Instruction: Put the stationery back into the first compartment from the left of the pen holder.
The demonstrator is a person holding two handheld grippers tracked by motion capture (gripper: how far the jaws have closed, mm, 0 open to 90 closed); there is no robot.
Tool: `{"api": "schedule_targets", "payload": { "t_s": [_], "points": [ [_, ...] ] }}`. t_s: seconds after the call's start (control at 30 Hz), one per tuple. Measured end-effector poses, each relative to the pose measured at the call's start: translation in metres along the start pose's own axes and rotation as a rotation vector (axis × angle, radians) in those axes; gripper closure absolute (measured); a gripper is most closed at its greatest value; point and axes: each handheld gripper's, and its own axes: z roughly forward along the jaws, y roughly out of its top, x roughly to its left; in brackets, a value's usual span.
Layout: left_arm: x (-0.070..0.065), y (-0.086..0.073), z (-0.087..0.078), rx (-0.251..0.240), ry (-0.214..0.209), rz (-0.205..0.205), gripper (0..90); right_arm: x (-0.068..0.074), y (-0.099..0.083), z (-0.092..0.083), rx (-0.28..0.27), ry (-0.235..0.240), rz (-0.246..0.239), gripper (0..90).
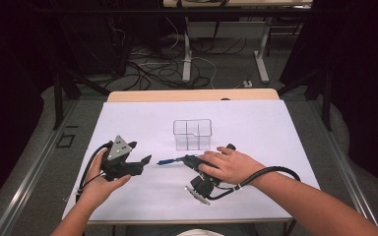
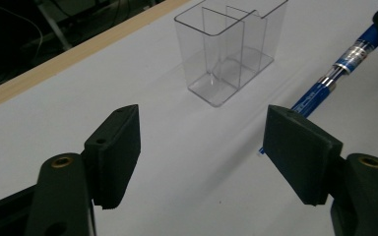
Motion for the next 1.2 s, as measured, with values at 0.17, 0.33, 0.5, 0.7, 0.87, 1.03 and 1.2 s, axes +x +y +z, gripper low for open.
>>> {"api": "schedule_targets", "payload": {
  "t_s": [0.17, 0.33, 0.5, 0.7, 0.87, 1.03, 1.2],
  "points": [
    [-0.005, 0.007, 0.006, 0.034, -0.028, 0.061, 38.9, 0.001, 0.000, -0.001, 0.008, 0.003, 0.008, 80.1],
    [-0.013, 0.014, 0.011, 0.058, -0.024, 0.159, 39.3, 0.000, 0.000, 0.001, -0.002, 0.006, 0.009, 80.1],
    [-0.022, 0.021, 0.016, 0.080, -0.035, 0.241, 40.9, -0.002, -0.002, 0.001, -0.005, 0.003, 0.009, 80.1],
    [-0.032, 0.029, 0.026, 0.120, -0.052, 0.341, 43.4, 0.000, -0.002, 0.002, -0.004, -0.001, 0.007, 80.1],
    [-0.044, 0.034, 0.034, 0.162, -0.082, 0.416, 48.6, 0.003, -0.003, 0.002, 0.003, 0.000, 0.017, 80.1],
    [-0.051, 0.039, 0.041, 0.185, -0.105, 0.449, 53.5, 0.004, -0.004, 0.003, -0.002, 0.001, 0.003, 80.1],
    [-0.057, 0.042, 0.048, 0.196, -0.119, 0.471, 57.3, 0.003, -0.004, 0.004, 0.002, -0.008, -0.021, 80.1]
  ]
}}
